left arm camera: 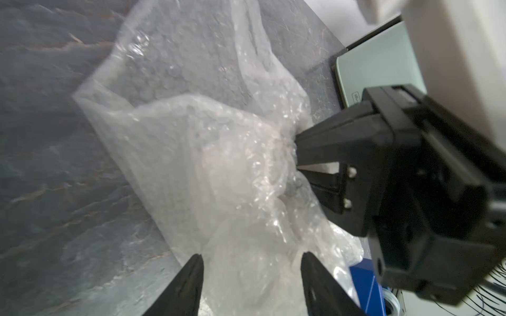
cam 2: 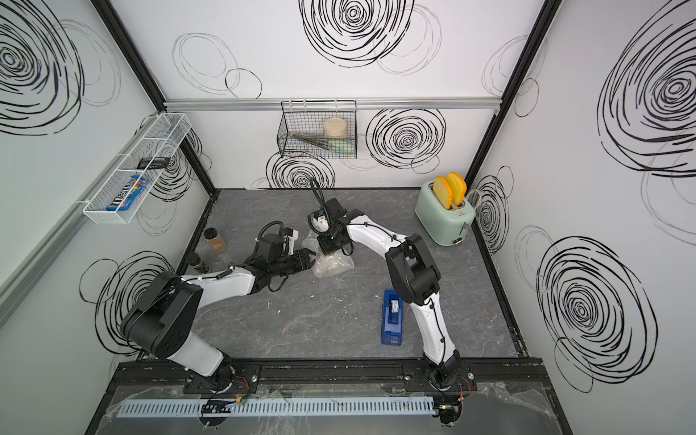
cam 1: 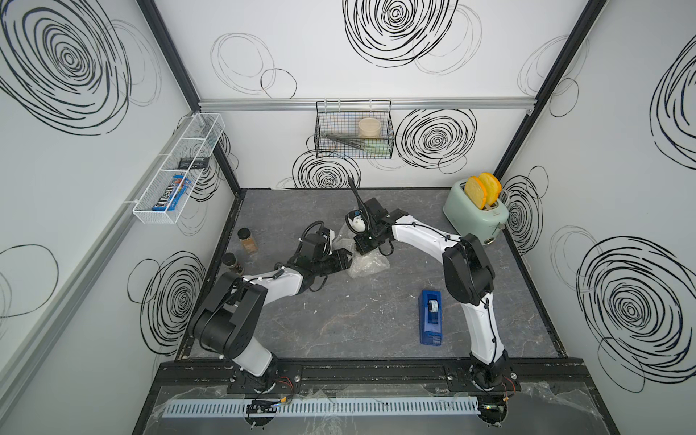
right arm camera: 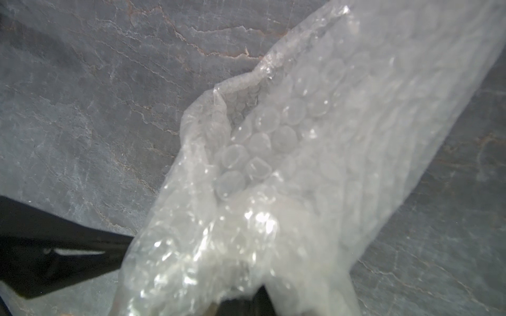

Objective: Wrap mugs in bubble wrap
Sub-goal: Wrap the mug in bubble wrap.

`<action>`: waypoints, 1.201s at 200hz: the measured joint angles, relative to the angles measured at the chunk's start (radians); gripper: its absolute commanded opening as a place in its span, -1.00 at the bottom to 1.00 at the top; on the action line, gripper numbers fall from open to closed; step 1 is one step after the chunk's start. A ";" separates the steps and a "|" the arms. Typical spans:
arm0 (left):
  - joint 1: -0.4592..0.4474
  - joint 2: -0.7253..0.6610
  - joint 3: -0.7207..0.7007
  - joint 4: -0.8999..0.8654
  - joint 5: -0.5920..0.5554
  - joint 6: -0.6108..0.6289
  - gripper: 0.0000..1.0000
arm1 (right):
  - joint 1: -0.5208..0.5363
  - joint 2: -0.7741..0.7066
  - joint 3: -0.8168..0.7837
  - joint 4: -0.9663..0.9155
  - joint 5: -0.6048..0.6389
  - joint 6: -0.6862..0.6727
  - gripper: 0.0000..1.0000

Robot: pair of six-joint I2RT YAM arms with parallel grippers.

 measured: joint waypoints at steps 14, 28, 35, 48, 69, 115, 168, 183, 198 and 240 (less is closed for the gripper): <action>-0.026 0.016 0.014 0.002 -0.011 -0.009 0.20 | 0.000 0.002 0.002 -0.005 -0.001 -0.020 -1.00; -0.052 0.031 0.030 0.008 -0.023 -0.018 0.20 | 0.000 0.006 0.007 -0.014 0.000 -0.046 -1.00; -0.066 0.037 0.035 0.014 -0.030 -0.023 0.20 | 0.000 0.009 0.010 -0.020 0.000 -0.058 -1.00; -0.089 0.047 0.042 0.018 -0.045 -0.037 0.19 | 0.000 0.015 0.019 -0.035 0.002 -0.082 -1.00; -0.112 0.064 0.042 0.037 -0.058 -0.074 0.22 | -0.003 0.027 0.042 -0.061 0.004 -0.123 -1.00; -0.111 0.026 -0.051 0.125 -0.053 -0.137 0.65 | -0.004 0.036 0.056 -0.079 0.006 -0.169 -1.00; 0.108 -0.270 -0.127 0.060 -0.050 -0.074 0.97 | -0.001 0.036 0.054 -0.075 0.014 -0.188 -1.00; 0.196 -0.245 -0.087 0.062 -0.026 -0.050 0.97 | 0.000 0.036 0.053 -0.074 0.016 -0.190 -1.00; 0.261 -0.153 -0.008 0.064 0.011 -0.022 0.97 | 0.002 0.036 0.052 -0.071 0.020 -0.190 -1.00; 0.306 0.092 0.170 0.087 0.133 0.058 0.99 | 0.003 0.036 0.051 -0.069 0.023 -0.190 -1.00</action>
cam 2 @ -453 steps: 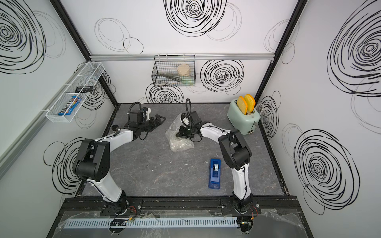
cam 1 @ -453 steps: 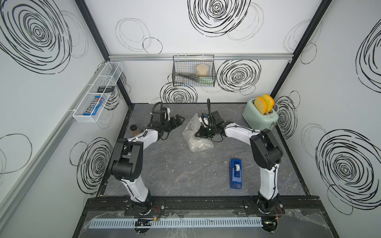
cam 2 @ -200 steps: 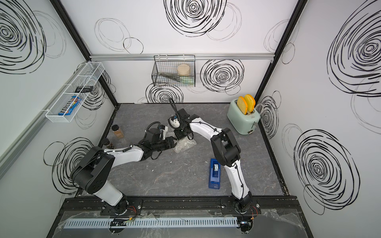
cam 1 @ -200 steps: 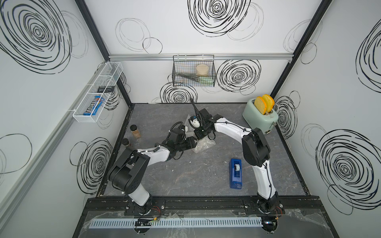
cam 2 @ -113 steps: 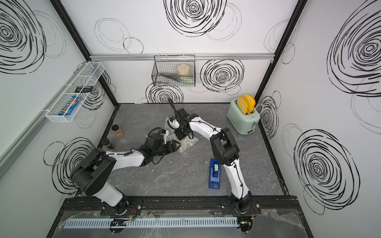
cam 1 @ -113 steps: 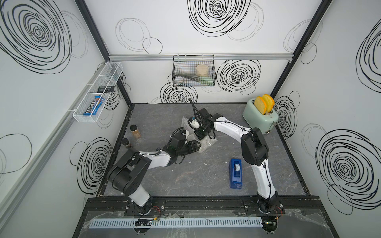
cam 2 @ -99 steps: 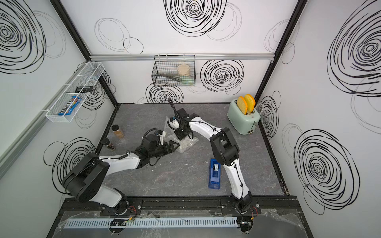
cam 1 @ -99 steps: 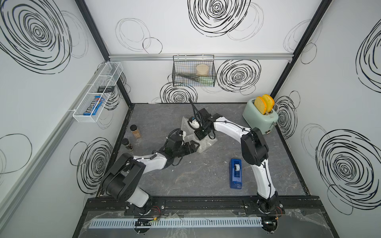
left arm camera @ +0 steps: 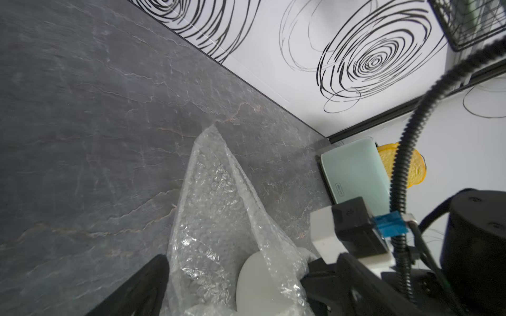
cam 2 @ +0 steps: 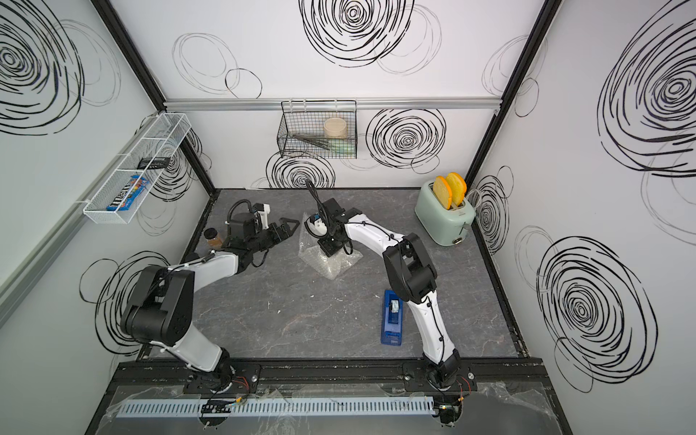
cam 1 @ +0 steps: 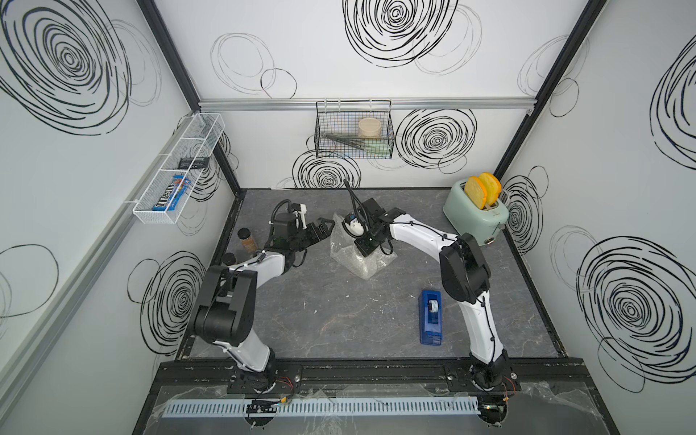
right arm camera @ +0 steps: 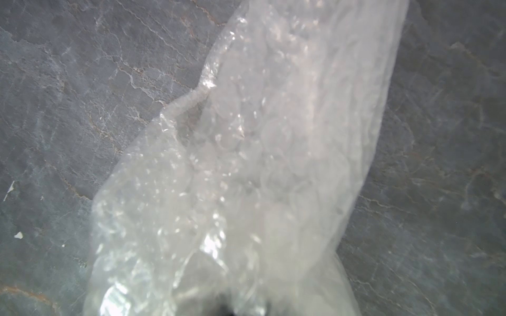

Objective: Wrap mugs in bubble wrap
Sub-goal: Wrap the mug in bubble wrap.

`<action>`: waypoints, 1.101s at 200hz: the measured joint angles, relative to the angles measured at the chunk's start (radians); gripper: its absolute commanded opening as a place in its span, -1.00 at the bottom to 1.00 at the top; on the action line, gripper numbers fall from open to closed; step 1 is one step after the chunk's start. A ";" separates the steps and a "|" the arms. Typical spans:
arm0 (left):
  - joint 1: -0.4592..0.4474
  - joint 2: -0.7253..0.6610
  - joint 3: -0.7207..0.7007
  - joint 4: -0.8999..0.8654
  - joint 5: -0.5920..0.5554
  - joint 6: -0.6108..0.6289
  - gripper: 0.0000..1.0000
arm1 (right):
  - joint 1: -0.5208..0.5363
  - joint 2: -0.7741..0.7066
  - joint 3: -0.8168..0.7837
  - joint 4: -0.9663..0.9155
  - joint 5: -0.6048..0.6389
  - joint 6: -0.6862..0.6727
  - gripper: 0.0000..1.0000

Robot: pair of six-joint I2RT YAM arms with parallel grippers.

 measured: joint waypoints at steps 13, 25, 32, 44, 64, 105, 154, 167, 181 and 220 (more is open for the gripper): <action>0.012 0.056 0.043 0.002 0.035 0.024 0.97 | 0.000 0.000 0.000 0.000 0.000 0.000 -1.00; 0.034 0.110 0.083 0.018 0.069 0.030 0.97 | 0.000 0.000 0.000 0.000 0.000 0.000 -1.00; 0.050 0.142 0.102 0.037 0.089 0.028 0.98 | 0.000 0.000 0.000 0.000 0.000 0.000 -1.00; 0.076 0.193 0.136 0.058 0.119 0.019 1.00 | 0.000 0.000 0.000 0.000 0.000 0.000 -1.00; 0.098 0.276 0.188 0.096 0.159 -0.013 0.92 | 0.000 0.000 0.000 0.000 0.000 0.000 -1.00; 0.072 0.413 0.319 0.085 0.206 -0.047 0.92 | 0.001 0.000 0.000 0.000 0.000 0.000 -1.00; 0.031 0.513 0.449 0.076 0.246 -0.085 0.98 | 0.002 0.000 0.001 -0.001 0.000 0.000 -1.00; 0.021 0.536 0.475 0.075 0.253 -0.095 0.94 | 0.002 0.000 0.001 -0.001 0.000 0.000 -1.00; 0.014 0.549 0.481 0.075 0.260 -0.102 0.92 | 0.002 0.000 0.001 -0.001 0.000 0.000 -1.00; 0.015 0.566 0.487 0.066 0.275 -0.118 0.57 | 0.002 0.000 0.001 -0.002 0.000 0.000 -1.00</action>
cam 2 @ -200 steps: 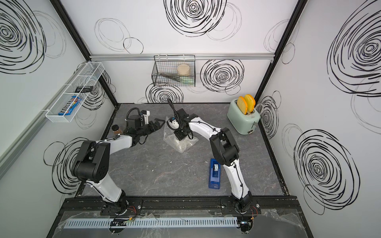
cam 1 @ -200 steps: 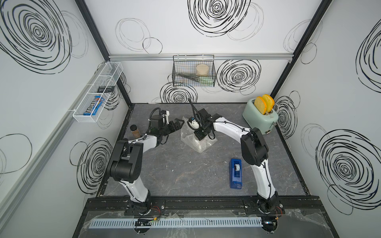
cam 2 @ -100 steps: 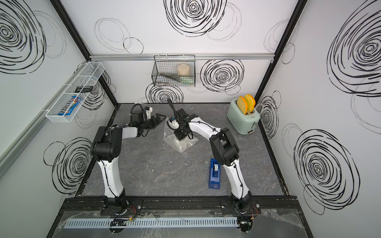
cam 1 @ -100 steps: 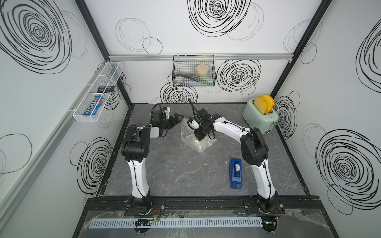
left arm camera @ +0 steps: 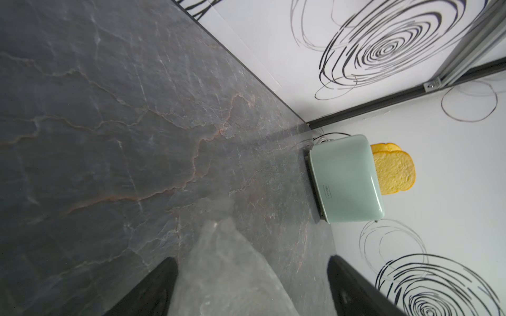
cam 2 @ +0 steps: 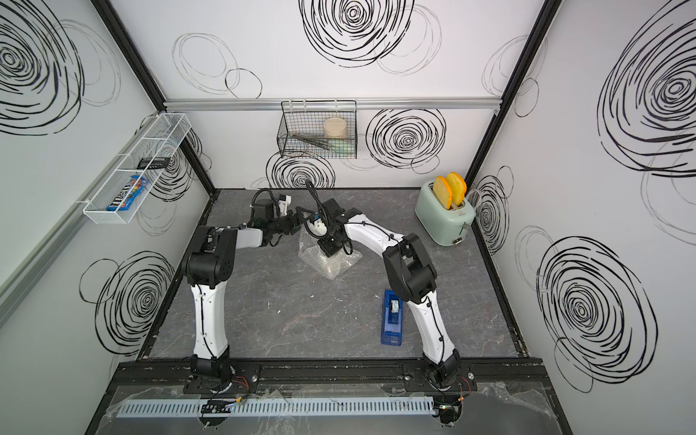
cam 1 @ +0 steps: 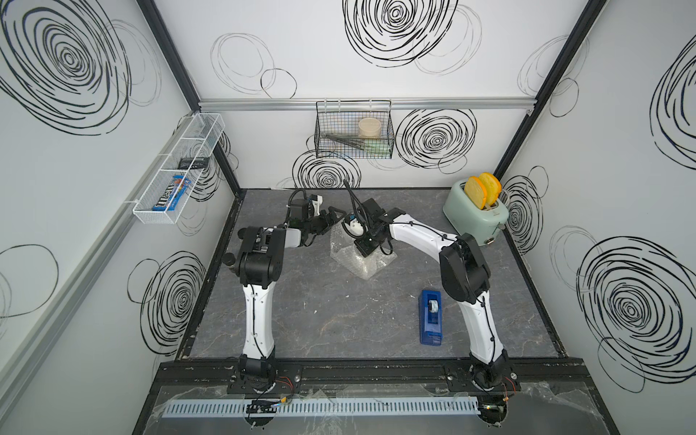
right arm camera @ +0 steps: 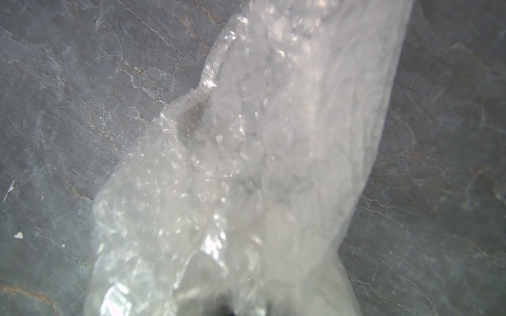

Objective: Wrap mugs in bubble wrap
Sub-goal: Wrap the mug in bubble wrap.

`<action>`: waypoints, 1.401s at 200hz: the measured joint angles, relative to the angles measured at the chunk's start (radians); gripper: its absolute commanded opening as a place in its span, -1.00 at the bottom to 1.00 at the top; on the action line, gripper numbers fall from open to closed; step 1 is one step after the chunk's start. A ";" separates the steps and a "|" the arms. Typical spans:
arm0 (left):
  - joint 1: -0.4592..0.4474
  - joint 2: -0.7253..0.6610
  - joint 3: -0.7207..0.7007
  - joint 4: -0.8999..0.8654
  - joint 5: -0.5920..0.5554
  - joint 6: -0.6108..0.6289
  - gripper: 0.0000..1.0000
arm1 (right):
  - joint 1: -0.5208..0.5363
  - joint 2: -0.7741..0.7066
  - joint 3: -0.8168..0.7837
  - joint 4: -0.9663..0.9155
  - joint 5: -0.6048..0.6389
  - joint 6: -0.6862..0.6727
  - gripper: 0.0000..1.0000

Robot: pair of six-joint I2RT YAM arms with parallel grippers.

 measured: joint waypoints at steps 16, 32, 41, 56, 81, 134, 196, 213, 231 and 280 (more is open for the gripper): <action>0.004 0.014 0.019 -0.002 0.008 -0.007 0.41 | 0.000 0.000 0.000 0.000 0.000 0.000 -1.00; 0.005 0.020 0.023 0.002 0.017 -0.012 0.29 | 0.001 0.000 0.000 0.000 0.000 0.000 -1.00; 0.006 0.020 0.016 0.008 0.018 -0.016 0.24 | 0.001 0.000 0.000 0.000 0.000 0.000 -1.00; 0.008 0.020 -0.005 0.030 0.021 -0.023 0.11 | 0.001 0.000 0.000 0.000 0.001 0.000 -1.00; 0.018 0.019 -0.048 0.054 0.022 -0.037 -0.24 | 0.002 0.000 0.000 0.000 0.001 0.000 -1.00; 0.036 -0.032 -0.107 0.072 0.020 -0.049 -0.80 | 0.002 0.000 0.000 0.000 0.003 0.005 -1.00; -0.015 -0.307 -0.298 0.077 -0.014 -0.032 -0.88 | 0.002 -0.002 -0.008 0.017 -0.005 0.046 -1.00; -0.038 -0.354 -0.340 0.079 -0.033 -0.023 -0.86 | -0.001 -0.014 -0.029 0.038 -0.017 0.061 -1.00; -0.054 -0.382 -0.369 0.082 -0.050 -0.008 -0.34 | -0.005 -0.023 -0.048 0.058 -0.029 0.072 -1.00; -0.008 -0.386 -0.381 0.056 -0.125 0.002 0.79 | -0.008 -0.033 -0.068 0.081 -0.045 0.084 -1.00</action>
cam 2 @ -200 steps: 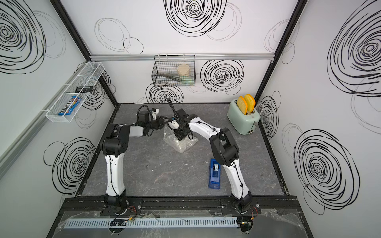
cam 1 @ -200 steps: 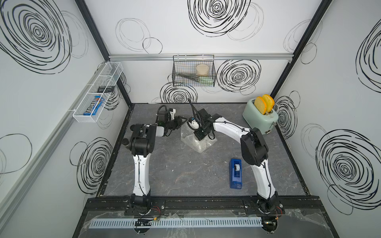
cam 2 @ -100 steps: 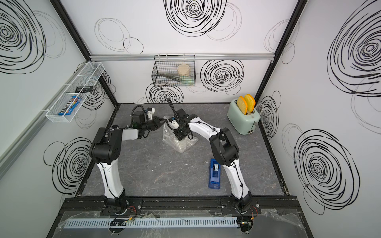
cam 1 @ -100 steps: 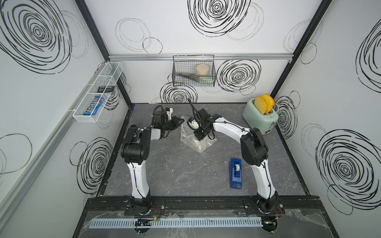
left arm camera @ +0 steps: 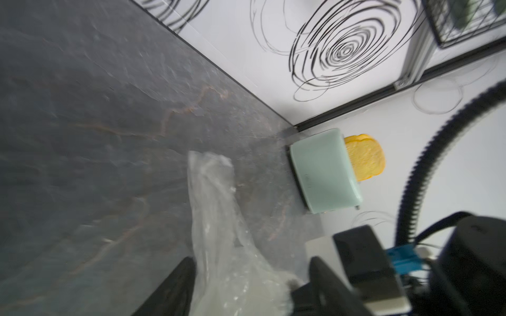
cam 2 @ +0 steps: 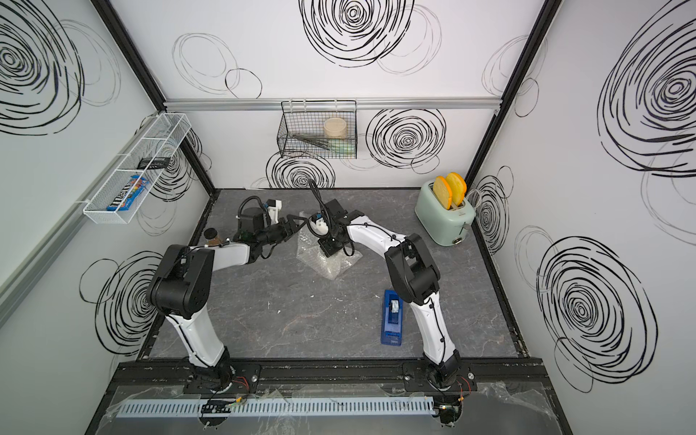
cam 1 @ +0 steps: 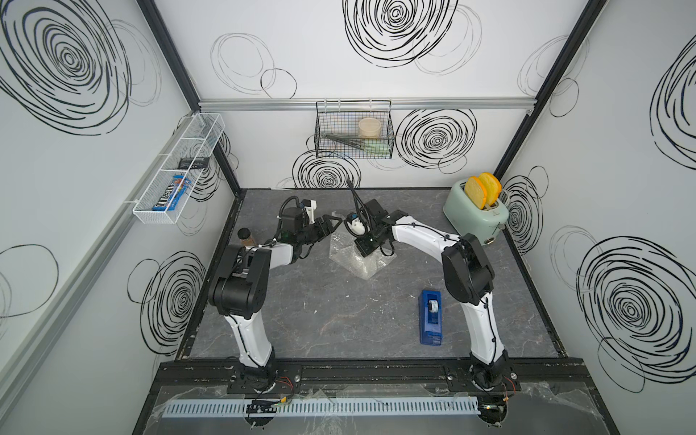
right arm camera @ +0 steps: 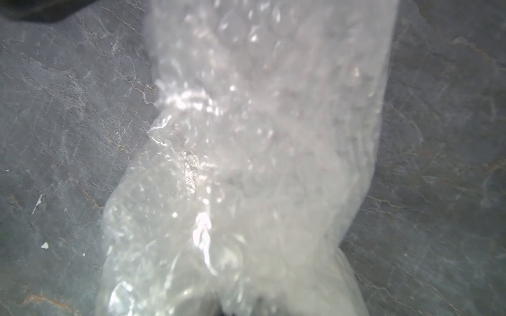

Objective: Wrap mugs in bubble wrap
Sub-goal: Wrap the mug in bubble wrap.

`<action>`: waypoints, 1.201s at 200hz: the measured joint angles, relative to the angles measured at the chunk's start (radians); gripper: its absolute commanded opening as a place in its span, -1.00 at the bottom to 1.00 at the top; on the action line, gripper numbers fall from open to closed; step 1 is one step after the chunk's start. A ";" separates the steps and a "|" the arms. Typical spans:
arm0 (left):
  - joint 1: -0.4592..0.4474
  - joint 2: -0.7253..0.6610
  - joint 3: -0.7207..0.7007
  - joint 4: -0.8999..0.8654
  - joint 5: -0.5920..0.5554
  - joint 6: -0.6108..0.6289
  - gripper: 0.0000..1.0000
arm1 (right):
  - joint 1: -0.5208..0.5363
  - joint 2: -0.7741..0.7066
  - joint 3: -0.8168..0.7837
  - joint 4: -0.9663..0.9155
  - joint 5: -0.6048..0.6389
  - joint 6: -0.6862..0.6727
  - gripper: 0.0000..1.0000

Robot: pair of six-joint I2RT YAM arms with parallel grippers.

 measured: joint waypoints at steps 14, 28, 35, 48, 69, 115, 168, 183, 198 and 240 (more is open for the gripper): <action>0.021 0.011 0.019 -0.033 -0.013 0.005 0.98 | 0.000 0.000 0.000 0.001 -0.002 0.000 -1.00; 0.036 0.055 0.076 -0.068 -0.021 0.010 0.91 | 0.000 0.000 0.000 0.002 -0.004 0.000 -1.00; 0.039 0.080 0.107 -0.080 -0.021 0.014 0.92 | -0.001 0.000 0.000 0.002 -0.005 0.000 -1.00; 0.037 0.123 0.157 -0.108 -0.023 0.019 0.91 | -0.002 0.000 0.000 0.002 -0.008 0.000 -1.00; 0.017 0.169 0.204 -0.150 -0.022 0.023 0.91 | -0.002 0.000 0.000 0.002 -0.011 0.000 -1.00; -0.033 0.220 0.286 -0.229 -0.024 0.026 0.95 | -0.002 -0.001 -0.003 0.004 -0.012 0.000 -1.00; -0.023 0.290 0.365 -0.280 -0.027 0.017 0.59 | -0.003 -0.006 -0.012 0.013 -0.016 0.000 -1.00; -0.021 0.306 0.387 -0.292 -0.028 0.014 0.44 | -0.003 -0.006 -0.012 0.013 -0.016 0.000 -1.00; -0.019 0.311 0.402 -0.305 -0.027 0.011 0.30 | -0.003 -0.006 -0.012 0.013 -0.017 0.000 -1.00; -0.017 0.315 0.428 -0.311 -0.027 0.006 -0.20 | -0.003 -0.006 -0.012 0.013 -0.017 0.000 -1.00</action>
